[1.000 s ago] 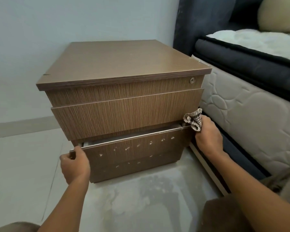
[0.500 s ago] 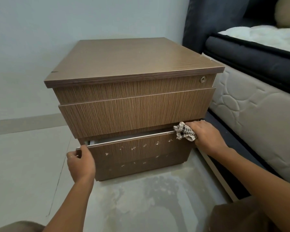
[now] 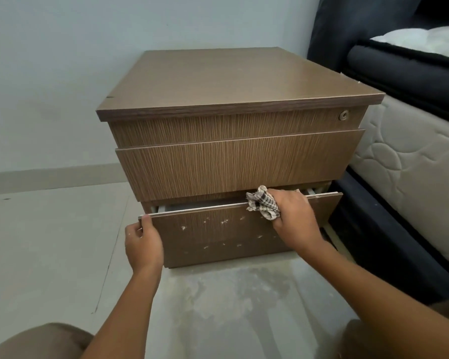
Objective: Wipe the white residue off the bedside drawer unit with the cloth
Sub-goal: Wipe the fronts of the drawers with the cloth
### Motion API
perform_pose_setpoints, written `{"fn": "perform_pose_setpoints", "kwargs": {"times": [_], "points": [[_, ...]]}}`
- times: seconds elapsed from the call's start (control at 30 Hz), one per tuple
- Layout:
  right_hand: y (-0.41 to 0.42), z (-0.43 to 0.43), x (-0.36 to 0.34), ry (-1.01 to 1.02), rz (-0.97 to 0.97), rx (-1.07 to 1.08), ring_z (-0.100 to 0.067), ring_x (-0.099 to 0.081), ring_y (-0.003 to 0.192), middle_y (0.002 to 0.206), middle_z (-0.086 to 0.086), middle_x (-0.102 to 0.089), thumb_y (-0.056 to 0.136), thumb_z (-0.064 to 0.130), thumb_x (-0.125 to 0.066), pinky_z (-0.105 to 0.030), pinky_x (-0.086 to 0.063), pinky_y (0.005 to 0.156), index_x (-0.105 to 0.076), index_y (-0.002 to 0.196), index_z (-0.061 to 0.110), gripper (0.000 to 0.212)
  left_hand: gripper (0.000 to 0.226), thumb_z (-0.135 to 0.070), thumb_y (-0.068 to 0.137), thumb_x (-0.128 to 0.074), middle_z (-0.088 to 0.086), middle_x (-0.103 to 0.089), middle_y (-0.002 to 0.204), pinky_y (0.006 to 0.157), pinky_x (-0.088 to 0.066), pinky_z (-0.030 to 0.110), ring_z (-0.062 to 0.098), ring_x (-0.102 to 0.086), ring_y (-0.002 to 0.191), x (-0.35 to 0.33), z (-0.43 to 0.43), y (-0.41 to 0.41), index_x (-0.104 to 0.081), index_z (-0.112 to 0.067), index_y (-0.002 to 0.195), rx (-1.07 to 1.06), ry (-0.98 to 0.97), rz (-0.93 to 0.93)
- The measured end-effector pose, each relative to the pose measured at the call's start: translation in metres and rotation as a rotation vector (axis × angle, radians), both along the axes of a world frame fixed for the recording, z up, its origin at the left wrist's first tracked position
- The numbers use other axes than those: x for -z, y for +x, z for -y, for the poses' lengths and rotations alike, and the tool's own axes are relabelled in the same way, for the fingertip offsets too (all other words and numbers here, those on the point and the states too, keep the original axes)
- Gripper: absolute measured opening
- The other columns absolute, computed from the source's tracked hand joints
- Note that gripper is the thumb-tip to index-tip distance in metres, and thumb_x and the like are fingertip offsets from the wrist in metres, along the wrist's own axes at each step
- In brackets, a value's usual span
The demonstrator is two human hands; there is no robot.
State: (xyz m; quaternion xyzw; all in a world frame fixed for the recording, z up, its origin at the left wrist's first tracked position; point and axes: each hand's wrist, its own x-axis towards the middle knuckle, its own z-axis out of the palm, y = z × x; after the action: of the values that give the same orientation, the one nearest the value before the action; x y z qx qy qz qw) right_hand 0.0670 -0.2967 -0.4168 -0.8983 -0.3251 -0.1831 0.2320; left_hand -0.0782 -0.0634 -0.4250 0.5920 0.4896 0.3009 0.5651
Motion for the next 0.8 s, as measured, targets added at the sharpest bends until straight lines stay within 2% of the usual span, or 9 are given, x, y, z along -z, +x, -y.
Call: {"fn": "perform_pose_setpoints", "kwargs": {"times": [0.07, 0.13, 0.23, 0.4, 0.53, 0.6, 0.73, 0.8], "points": [[-0.012, -0.026, 0.008, 0.015, 0.009, -0.006, -0.018, -0.057, 0.089, 0.087, 0.009, -0.066, 0.076, 0.013, -0.064, -0.033, -0.033, 0.086, -0.064, 0.101, 0.027, 0.028, 0.028, -0.042, 0.101, -0.04, 0.003, -0.058, 0.103, 0.084, -0.049, 0.04, 0.021, -0.055, 0.093, 0.004, -0.006, -0.005, -0.055, -0.018, 0.105, 0.009, -0.024, 0.035], [-0.026, -0.053, 0.015, 0.044, 0.012, -0.015, -0.015, -0.057, 0.092, 0.089, 0.011, -0.065, 0.074, 0.014, -0.068, -0.03, -0.03, 0.091, -0.063, 0.106, 0.027, 0.035, 0.025, -0.035, 0.102, -0.04, 0.001, -0.059, 0.102, 0.09, -0.051, 0.042, 0.016, -0.056, 0.091, 0.007, -0.012, -0.01, -0.058, -0.019, 0.108, 0.031, -0.061, 0.058], [-0.048, -0.093, 0.017, 0.104, 0.011, -0.054, -0.016, -0.059, 0.092, 0.09, 0.009, -0.066, 0.069, 0.01, -0.07, -0.034, -0.032, 0.093, -0.063, 0.106, 0.024, 0.04, 0.024, -0.024, 0.102, -0.042, 0.002, -0.063, 0.111, 0.092, -0.053, 0.041, 0.017, -0.058, 0.103, 0.008, -0.019, -0.017, -0.062, -0.017, 0.112, 0.066, -0.1, 0.068], [-0.079, -0.149, 0.008, 0.065, -0.029, -0.143, -0.019, -0.06, 0.091, 0.089, 0.008, -0.066, 0.071, 0.014, -0.062, -0.036, -0.036, 0.087, -0.061, 0.099, 0.024, 0.03, 0.029, -0.011, 0.099, -0.044, -0.002, -0.069, 0.109, 0.087, -0.057, 0.041, 0.014, -0.062, 0.105, 0.015, -0.027, -0.026, -0.071, -0.022, 0.106, 0.126, -0.126, 0.083], [-0.097, -0.184, 0.0, 0.066, -0.103, -0.233, -0.018, -0.059, 0.096, 0.097, 0.007, -0.068, 0.08, 0.018, -0.056, -0.036, -0.036, 0.086, -0.06, 0.104, 0.023, 0.025, 0.043, 0.002, 0.095, -0.038, -0.001, -0.069, 0.117, 0.091, -0.056, 0.043, 0.015, -0.062, 0.112, 0.019, -0.029, -0.032, -0.071, -0.016, 0.116, 0.173, -0.133, 0.082], [-0.103, -0.199, -0.002, 0.066, -0.127, -0.26, -0.019, -0.058, 0.096, 0.098, 0.006, -0.068, 0.082, 0.017, -0.056, -0.036, -0.035, 0.086, -0.06, 0.105, 0.023, 0.024, 0.043, 0.003, 0.095, -0.037, 0.001, -0.069, 0.117, 0.091, -0.056, 0.043, 0.017, -0.062, 0.113, 0.02, -0.03, -0.033, -0.07, -0.013, 0.117, 0.188, -0.131, 0.072], [-0.113, -0.219, -0.006, 0.025, -0.2, -0.301, -0.023, -0.058, 0.094, 0.094, 0.002, -0.066, 0.077, 0.008, -0.057, -0.038, -0.035, 0.085, -0.058, 0.101, 0.021, 0.027, 0.033, -0.001, 0.093, -0.044, 0.004, -0.074, 0.1, 0.078, -0.058, 0.032, 0.02, -0.068, 0.095, 0.023, -0.032, -0.035, -0.071, -0.013, 0.108, 0.199, -0.15, 0.042], [-0.118, -0.227, -0.011, 0.012, -0.235, -0.34, -0.025, -0.057, 0.094, 0.096, 0.0, -0.066, 0.077, 0.006, -0.056, -0.041, -0.038, 0.086, -0.058, 0.102, 0.02, 0.028, 0.025, -0.004, 0.093, -0.047, 0.007, -0.073, 0.088, 0.071, -0.051, 0.035, 0.023, -0.064, 0.082, 0.026, -0.033, -0.035, -0.071, -0.01, 0.095, 0.2, -0.152, 0.022]]}}
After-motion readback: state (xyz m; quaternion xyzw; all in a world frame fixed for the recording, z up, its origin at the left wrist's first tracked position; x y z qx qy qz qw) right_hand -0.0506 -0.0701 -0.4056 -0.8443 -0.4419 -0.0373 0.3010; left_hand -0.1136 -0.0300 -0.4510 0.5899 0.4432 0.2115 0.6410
